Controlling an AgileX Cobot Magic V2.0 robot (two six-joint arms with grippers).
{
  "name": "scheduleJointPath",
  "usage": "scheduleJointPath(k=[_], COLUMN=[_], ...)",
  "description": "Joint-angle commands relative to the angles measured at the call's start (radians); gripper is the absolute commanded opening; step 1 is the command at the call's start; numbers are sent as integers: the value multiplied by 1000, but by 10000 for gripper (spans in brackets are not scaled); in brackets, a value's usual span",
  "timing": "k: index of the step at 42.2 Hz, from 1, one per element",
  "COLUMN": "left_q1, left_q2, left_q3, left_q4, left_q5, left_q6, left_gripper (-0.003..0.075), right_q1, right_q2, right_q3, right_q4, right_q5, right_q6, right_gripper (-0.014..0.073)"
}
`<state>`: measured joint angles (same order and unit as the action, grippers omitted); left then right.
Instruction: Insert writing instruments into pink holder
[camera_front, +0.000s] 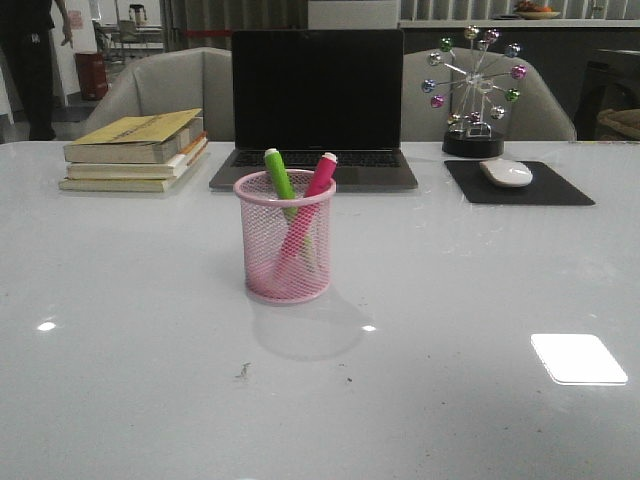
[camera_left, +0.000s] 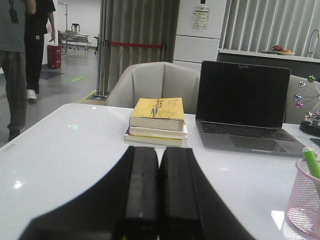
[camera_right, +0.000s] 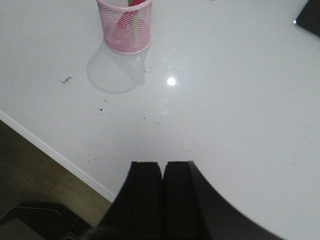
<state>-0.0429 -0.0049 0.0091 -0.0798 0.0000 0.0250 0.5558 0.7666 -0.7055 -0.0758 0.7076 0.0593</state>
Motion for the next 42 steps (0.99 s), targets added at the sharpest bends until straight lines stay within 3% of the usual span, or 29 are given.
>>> scheduleJointPath(k=[1,31,36,42], left_q1=[-8,-8,-8,-8], left_q2=[-18,-18,-18,-18], left_q3=[-1,-1,-1,-1], left_q4=[-9,-9,-9,-9], left_q5=[-96,-96,-96,-96], left_q6=[-2,-2,-2,-2], left_gripper=[92,92,92,92], right_q1=[-4,0,-36,-147], right_q2=[-1,-10,-47,-157], right_q3=[-26,-22,0,101], right_q4=[-6,-4,-4,-3], right_q5=[-73,-73,-76,-260], right_q6=[-3,-3,-3,-3], right_gripper=[58,58,58,58])
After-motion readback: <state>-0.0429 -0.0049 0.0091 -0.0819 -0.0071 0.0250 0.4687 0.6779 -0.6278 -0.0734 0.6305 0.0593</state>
